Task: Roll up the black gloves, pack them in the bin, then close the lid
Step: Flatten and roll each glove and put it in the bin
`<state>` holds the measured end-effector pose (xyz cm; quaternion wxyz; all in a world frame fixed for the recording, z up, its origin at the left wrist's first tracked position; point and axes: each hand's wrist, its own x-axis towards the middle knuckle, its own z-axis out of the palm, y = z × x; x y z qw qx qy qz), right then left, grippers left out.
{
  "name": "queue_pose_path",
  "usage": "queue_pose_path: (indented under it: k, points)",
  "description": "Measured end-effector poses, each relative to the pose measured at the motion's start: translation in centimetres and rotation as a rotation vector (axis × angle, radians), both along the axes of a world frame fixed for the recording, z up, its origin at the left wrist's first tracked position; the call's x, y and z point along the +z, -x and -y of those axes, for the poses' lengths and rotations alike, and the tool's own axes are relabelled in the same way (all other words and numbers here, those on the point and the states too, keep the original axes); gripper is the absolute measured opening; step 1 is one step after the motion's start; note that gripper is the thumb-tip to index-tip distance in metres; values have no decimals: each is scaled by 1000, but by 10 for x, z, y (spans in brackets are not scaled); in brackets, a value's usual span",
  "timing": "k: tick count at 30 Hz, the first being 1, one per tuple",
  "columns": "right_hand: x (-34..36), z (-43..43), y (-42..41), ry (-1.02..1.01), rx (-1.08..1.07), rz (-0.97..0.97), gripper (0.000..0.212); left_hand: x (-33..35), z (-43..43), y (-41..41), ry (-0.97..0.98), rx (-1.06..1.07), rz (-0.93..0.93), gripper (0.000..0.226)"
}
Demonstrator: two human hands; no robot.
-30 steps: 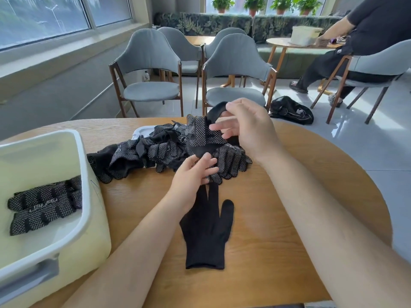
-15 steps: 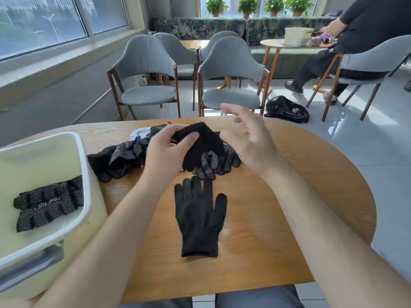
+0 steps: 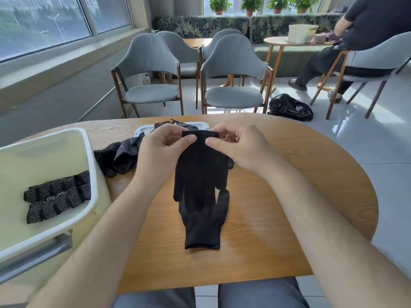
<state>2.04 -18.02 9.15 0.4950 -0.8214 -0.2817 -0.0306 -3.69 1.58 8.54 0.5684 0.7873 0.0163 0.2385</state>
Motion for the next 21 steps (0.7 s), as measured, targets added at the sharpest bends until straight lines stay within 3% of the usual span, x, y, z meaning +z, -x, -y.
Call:
queue_pose_path:
  k: [4,7,11,13,17,19,21]
  points:
    - [-8,-10,1,54,-72,19,4,-11,-2,-6,-81,40,-69,11]
    - [-17,-19,-4,75,-80,-78,6,-19,-6,-15,-155,58,-136,10]
    - [-25,-28,-19,76,-111,-152,5,-22,-6,-27,-114,38,-194,9]
    - [-20,-31,-23,0,-152,-74,9,-16,-4,-30,-110,74,-111,7]
    - [-6,-28,-9,-130,-195,312,12,-1,7,-14,-175,104,136,6]
    - [-13,-20,5,-108,-177,436,16,-11,9,1,-219,53,203,8]
    - [-36,-8,22,-38,-132,439,19,-34,6,19,-311,-4,191,12]
